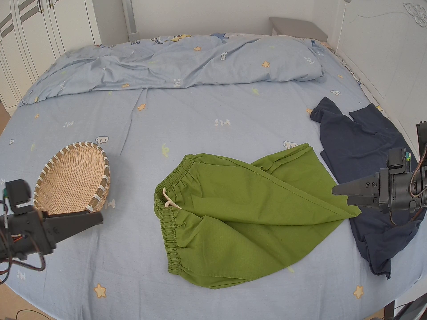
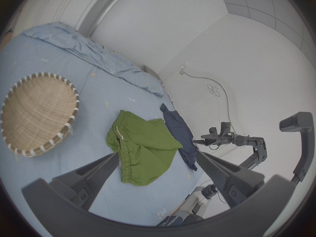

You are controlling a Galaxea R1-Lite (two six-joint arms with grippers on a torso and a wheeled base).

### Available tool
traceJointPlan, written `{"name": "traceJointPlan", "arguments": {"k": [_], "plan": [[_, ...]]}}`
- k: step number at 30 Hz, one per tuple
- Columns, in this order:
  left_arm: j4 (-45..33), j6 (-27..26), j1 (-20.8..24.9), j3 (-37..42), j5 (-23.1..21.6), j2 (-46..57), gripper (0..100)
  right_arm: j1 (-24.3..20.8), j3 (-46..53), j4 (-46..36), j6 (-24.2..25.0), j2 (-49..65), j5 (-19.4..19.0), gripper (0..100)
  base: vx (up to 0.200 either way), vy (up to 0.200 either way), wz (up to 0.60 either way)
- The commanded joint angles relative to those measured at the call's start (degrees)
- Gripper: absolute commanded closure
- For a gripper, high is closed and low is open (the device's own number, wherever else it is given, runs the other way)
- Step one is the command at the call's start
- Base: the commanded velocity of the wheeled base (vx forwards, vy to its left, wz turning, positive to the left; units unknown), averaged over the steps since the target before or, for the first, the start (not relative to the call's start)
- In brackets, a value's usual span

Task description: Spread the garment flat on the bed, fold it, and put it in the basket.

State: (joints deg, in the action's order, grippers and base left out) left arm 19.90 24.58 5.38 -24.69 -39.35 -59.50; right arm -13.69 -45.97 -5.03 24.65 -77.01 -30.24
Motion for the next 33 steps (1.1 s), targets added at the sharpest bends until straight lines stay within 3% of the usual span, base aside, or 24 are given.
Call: {"name": "traceJointPlan", "arguments": {"k": [1, 3, 5, 6, 9, 12, 33], "plan": [[35.92, -1.72, 4.73, 12.29, -8.64, -43.33, 0, -0.46, 1.41, 0.55, -1.36, 0.46, 0.1, 0, 0.0, 0.0, 0.0], [46.99, -0.41, 8.07, 15.55, -8.55, -49.83, 0, -0.55, 1.5, 0.55, -1.45, 0.37, 0.1, 0, 0.0, 0.0, 0.0], [46.99, -0.41, 8.07, 15.55, -8.55, -49.83, 0, -0.55, 1.5, 0.55, -1.45, 0.37, 0.1, 0, 0.0, 0.0, 0.0], [55.25, 2.85, 9.83, 17.65, -8.46, -54.23, 0, -0.46, 1.5, 0.55, -1.45, 0.37, 0.1, 0, 0.0, 0.0, 0.0], [59.47, 4.43, 9.83, 18.53, -8.46, -56.25, 0, -0.46, 1.5, 0.55, -1.45, 0.37, 0.1, 0, 0.0, 0.0, 0.0], [69.49, 6.19, 9.74, 21.43, -8.64, -60.2, 0, -0.55, 1.59, 0.55, -1.45, 0.37, 0.1, 0, 0.0, 0.0, 0.0], [70.11, 7.33, 10.18, 17.92, -7.41, -66.27, 0, -1.52, 1.85, 0.64, -1.45, 0.37, 0.01, 0, 0.0, 0.0, 0.0]]}}
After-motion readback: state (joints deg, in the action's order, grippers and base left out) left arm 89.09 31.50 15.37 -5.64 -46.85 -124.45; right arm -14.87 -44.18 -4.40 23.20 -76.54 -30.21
